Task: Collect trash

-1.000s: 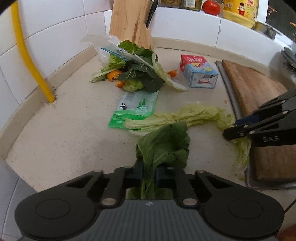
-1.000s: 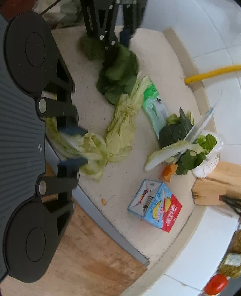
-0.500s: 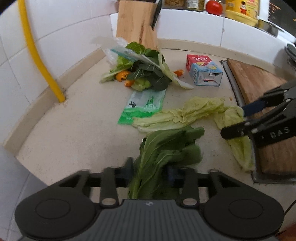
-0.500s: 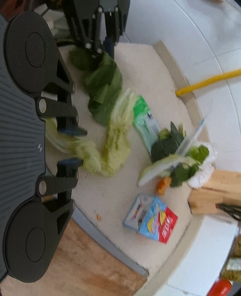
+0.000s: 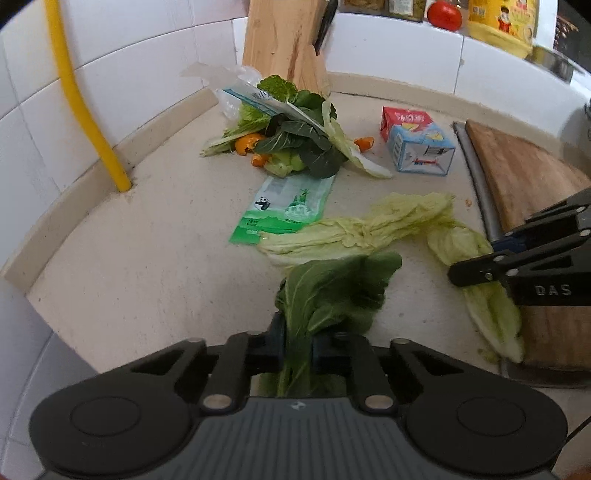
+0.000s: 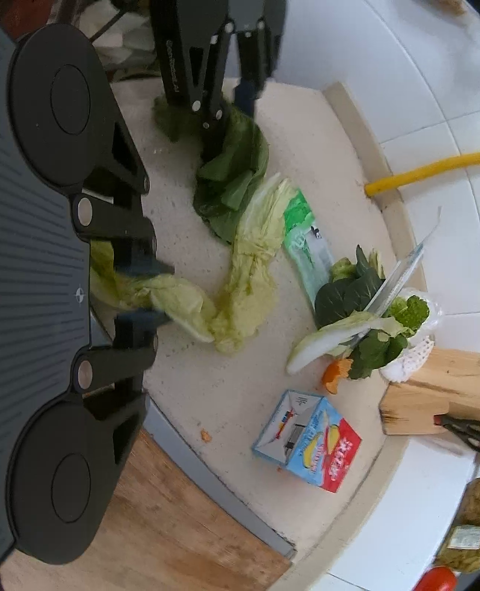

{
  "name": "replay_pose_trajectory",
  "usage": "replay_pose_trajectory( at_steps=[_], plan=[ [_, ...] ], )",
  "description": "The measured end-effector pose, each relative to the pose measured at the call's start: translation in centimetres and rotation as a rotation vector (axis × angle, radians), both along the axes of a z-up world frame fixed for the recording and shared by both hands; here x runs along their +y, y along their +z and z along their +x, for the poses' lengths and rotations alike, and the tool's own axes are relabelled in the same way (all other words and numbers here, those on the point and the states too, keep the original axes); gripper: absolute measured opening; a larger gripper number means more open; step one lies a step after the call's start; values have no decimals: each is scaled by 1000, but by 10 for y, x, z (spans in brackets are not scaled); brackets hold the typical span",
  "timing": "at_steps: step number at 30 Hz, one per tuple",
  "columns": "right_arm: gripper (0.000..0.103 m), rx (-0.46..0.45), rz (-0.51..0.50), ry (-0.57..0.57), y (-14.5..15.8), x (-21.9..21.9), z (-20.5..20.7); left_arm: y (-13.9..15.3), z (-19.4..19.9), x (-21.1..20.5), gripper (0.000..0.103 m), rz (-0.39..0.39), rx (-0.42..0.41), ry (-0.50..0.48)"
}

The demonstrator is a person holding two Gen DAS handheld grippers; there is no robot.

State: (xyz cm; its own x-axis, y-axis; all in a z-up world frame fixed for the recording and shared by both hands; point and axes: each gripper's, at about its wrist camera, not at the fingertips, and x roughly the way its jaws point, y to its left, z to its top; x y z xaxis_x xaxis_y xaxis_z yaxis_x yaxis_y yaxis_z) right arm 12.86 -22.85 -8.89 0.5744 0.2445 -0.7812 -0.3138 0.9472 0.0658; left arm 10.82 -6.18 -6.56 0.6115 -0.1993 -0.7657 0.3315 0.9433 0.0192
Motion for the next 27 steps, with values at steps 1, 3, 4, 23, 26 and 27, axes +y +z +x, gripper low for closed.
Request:
replay_pose_trajectory(
  at_steps=[1, 3, 4, 23, 26, 27],
  plan=[
    [15, -1, 8, -6, 1, 0, -1, 2, -3, 2, 4, -23, 3, 2],
    [14, -3, 38, -13, 5, -1, -3, 7, -10, 7, 3, -77, 2, 0],
    [13, -5, 58, -16, 8, -1, -5, 10, -14, 10, 2, -99, -3, -3],
    [13, -138, 162, -78, 60, 14, -60, 58, -51, 43, 2, -287, -123, 37],
    [12, -161, 166, -74, 65, 18, -64, 65, -53, 45, 2, -294, -145, 41],
    [12, -168, 167, -72, 67, 19, -64, 66, -54, 46, 2, -295, -151, 43]
  ],
)
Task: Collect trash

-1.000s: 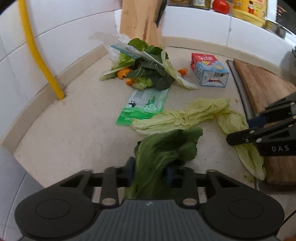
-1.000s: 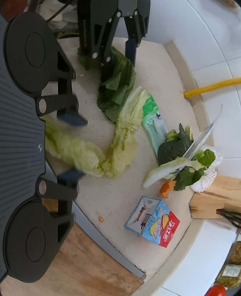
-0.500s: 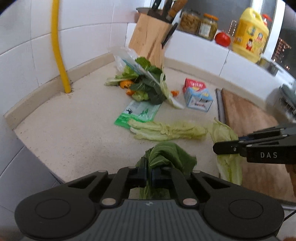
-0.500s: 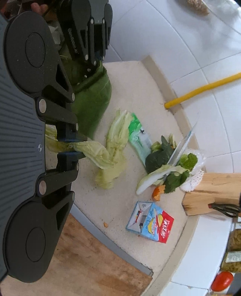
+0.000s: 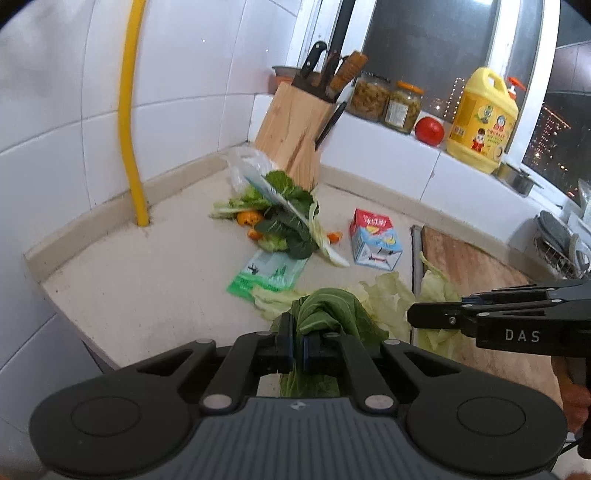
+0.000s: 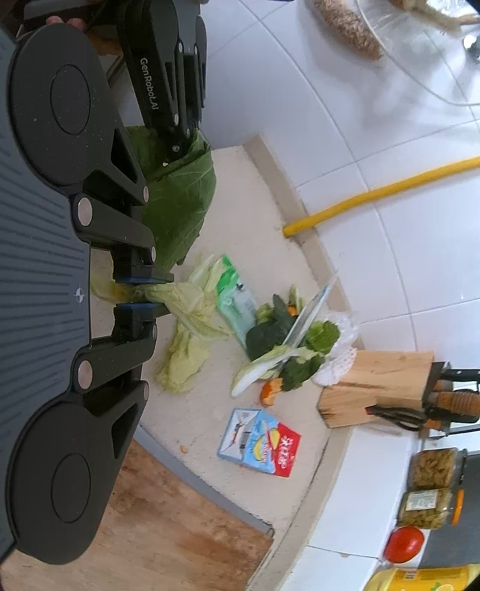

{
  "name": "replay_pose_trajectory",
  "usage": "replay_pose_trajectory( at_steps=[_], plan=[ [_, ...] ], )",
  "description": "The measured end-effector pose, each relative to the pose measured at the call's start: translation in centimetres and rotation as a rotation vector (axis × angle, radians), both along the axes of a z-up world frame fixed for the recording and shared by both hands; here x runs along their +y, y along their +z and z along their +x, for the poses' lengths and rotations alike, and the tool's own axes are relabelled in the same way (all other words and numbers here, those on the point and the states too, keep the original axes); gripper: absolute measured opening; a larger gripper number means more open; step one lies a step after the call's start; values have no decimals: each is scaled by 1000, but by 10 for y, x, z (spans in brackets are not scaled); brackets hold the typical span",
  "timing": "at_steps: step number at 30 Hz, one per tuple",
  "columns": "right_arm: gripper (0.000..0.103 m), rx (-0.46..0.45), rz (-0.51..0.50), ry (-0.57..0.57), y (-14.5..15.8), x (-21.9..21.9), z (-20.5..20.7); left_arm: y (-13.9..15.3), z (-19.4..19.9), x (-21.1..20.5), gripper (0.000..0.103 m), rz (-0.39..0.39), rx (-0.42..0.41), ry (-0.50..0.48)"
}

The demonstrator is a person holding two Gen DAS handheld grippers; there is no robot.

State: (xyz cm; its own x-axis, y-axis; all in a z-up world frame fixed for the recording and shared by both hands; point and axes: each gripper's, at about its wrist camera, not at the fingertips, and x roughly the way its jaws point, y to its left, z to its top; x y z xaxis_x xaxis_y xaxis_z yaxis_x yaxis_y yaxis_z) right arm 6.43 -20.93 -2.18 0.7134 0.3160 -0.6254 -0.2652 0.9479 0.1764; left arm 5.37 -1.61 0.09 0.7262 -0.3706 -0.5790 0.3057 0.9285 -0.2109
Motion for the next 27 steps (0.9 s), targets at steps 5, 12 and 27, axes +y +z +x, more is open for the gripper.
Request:
replay_pose_trajectory(
  at_steps=[5, 12, 27],
  plan=[
    [12, -35, 7, 3, 9, 5, -3, 8, -4, 6, 2, -7, -33, 24],
    [12, -77, 6, 58, 22, 22, -2, 19, -14, 24, 2, -14, -81, 83],
    [12, -134, 31, 336, 37, 98, 13, 29, -58, 96, 2, -2, -140, 358]
  ],
)
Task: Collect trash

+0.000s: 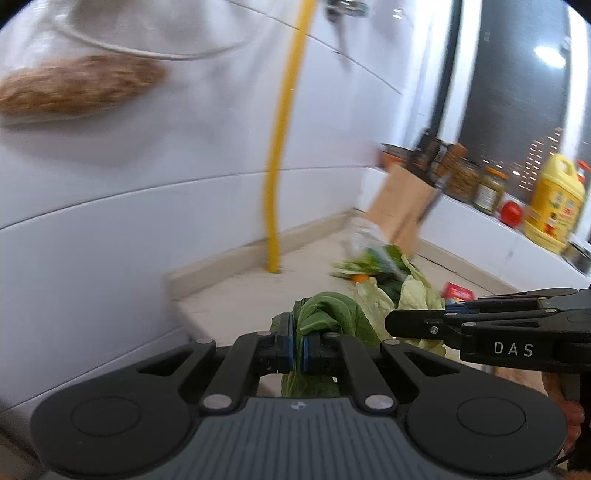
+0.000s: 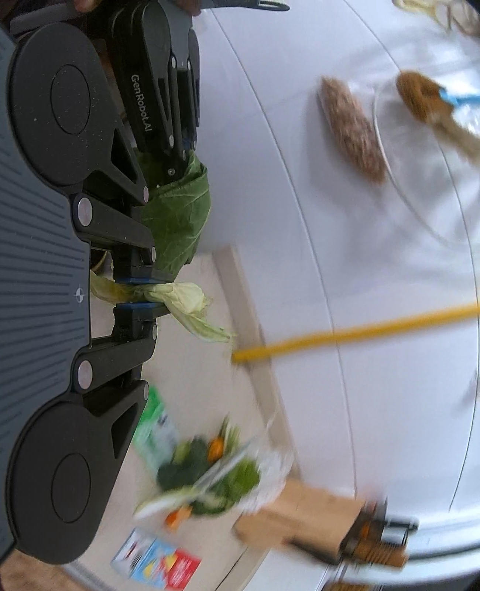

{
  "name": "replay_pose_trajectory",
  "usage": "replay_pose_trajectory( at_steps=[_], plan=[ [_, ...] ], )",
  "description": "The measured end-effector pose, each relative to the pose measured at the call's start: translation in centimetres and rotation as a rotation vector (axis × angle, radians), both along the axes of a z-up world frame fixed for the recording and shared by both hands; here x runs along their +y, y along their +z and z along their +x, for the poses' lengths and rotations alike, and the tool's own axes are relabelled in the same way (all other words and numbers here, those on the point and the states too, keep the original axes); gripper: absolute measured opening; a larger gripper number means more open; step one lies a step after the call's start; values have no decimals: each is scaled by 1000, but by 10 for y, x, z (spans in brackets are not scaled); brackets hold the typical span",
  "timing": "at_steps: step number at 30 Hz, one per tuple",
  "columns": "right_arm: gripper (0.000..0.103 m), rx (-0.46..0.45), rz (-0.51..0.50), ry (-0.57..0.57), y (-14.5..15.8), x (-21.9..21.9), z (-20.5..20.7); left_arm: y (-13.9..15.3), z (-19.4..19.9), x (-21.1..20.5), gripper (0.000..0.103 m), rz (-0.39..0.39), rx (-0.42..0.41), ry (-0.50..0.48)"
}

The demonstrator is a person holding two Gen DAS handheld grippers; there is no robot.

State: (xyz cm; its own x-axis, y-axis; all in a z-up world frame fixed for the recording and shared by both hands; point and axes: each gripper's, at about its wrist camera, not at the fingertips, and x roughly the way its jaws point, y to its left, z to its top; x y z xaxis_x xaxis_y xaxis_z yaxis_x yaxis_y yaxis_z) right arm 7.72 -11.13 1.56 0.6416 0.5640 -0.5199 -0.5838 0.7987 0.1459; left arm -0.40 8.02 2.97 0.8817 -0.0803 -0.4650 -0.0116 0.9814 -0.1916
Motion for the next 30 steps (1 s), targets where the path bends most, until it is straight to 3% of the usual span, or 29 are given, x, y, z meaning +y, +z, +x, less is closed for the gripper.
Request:
replay_pose_trajectory(
  at_steps=[15, 30],
  plan=[
    [12, 0, -9, 283, 1, 105, -8, -5, -52, 75, 2, -11, -12, 256],
    [12, 68, -67, 325, -25, 167, -2, -37, -53, 115, 2, -13, 79, 332]
  ],
)
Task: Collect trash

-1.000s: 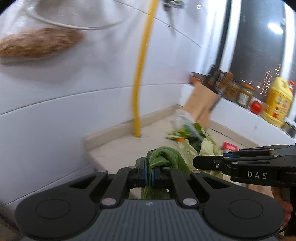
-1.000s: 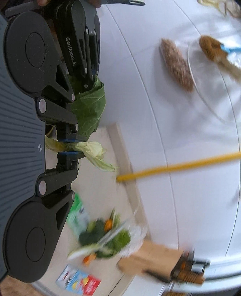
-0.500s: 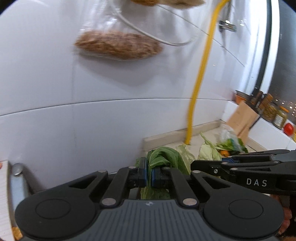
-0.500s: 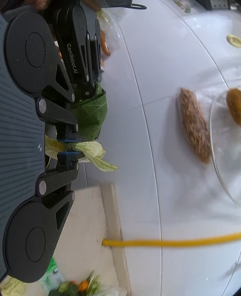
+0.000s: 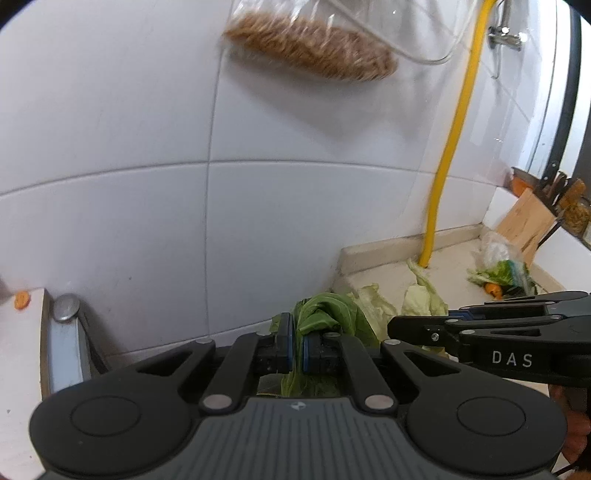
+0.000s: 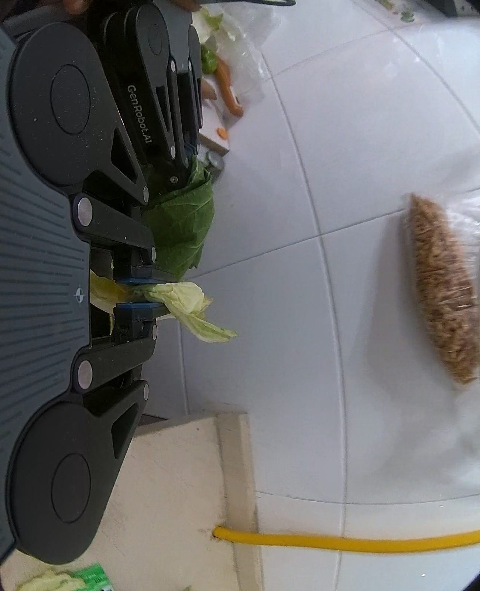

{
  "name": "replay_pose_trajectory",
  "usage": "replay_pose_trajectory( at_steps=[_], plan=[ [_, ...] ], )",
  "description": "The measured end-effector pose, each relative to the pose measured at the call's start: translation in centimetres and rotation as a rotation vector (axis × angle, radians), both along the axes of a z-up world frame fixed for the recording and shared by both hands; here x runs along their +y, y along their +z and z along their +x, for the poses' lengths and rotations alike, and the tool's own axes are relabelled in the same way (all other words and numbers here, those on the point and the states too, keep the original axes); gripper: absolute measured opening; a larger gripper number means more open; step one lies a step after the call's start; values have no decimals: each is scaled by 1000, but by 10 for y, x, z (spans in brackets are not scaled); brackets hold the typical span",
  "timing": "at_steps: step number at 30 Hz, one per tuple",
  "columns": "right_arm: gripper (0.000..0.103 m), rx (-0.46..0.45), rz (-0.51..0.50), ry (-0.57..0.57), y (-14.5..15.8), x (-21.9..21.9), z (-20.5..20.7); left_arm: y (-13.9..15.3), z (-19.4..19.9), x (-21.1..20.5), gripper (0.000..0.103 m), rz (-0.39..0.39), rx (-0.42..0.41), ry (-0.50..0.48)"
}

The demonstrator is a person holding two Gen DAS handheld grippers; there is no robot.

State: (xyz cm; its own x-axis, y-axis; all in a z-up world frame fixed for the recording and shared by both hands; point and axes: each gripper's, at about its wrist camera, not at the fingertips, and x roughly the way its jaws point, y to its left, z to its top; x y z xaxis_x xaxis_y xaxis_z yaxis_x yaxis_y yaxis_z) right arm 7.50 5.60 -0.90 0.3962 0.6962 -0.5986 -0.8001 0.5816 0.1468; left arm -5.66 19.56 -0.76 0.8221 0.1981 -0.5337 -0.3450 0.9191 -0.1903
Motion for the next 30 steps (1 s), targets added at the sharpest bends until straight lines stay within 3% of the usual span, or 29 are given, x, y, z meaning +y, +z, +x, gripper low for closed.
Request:
replay_pose_trajectory(
  at_steps=[16, 22, 30],
  plan=[
    [14, 88, -102, -17, -44, 42, 25, -34, 29, 18, 3, 11, 118, 29],
    [23, 123, -123, -28, -59, 50, 37, -47, 41, 18, 9, 30, 178, 36],
    [23, 165, -132, -44, -76, 50, 50, -60, 50, 17, 22, 47, 234, 37]
  ],
)
